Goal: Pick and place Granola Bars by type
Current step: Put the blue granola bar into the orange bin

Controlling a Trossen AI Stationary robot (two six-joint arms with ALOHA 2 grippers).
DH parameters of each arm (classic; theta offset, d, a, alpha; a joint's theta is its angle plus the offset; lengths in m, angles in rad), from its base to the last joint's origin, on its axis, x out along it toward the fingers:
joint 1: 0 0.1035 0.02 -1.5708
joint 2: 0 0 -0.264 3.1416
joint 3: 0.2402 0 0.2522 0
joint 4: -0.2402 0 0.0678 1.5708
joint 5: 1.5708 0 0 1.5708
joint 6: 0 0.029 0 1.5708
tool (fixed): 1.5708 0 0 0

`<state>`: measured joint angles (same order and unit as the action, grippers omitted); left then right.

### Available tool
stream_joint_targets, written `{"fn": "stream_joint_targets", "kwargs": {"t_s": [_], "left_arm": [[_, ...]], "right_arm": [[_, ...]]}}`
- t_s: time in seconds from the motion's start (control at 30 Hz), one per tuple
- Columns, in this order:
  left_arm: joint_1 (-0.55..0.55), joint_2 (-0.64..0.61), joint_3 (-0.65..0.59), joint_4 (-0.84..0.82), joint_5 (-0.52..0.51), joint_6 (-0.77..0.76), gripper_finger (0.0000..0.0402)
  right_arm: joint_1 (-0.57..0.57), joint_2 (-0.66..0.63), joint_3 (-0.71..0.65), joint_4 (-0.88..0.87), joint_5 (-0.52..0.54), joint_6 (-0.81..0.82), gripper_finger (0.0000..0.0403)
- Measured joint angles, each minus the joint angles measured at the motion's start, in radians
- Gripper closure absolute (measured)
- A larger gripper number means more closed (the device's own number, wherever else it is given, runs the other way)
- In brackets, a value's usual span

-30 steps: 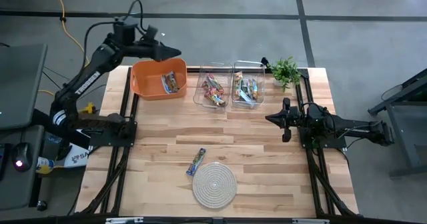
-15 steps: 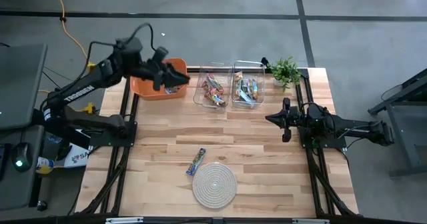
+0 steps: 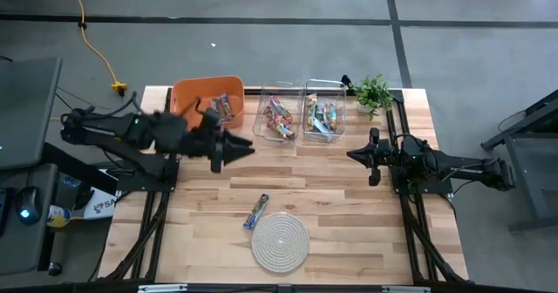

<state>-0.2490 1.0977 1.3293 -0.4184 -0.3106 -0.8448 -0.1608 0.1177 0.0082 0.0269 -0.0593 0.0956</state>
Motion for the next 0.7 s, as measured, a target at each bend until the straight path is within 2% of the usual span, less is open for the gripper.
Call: {"fn": "stream_joint_targets", "kwargs": {"t_s": [0.13, 0.23, 0.3, 0.53, 0.7], "left_arm": [[-0.123, 0.031, 0.000, -0.089, -0.218, -0.121, 0.0197], [-0.174, 0.073, -0.001, -0.165, -0.284, -0.235, 0.0197], [-0.180, 0.106, -0.001, -0.202, -0.278, -0.299, 0.0197], [-0.171, 0.239, -0.001, -0.226, -0.158, -0.436, 0.0197], [-0.149, 0.313, -0.001, -0.281, -0.018, -0.570, 0.0197]], "right_arm": [[0.000, 0.000, 0.000, 0.000, 0.000, 0.000, 0.0402], [0.000, 0.000, 0.000, 0.000, 0.000, 0.000, 0.0402], [0.000, 0.000, 0.000, 0.000, 0.000, 0.000, 0.0402], [0.000, 0.000, 0.000, 0.000, 0.000, 0.000, 0.0402], [0.000, 0.000, 0.000, 0.000, 0.000, 0.000, 0.0402]]}}
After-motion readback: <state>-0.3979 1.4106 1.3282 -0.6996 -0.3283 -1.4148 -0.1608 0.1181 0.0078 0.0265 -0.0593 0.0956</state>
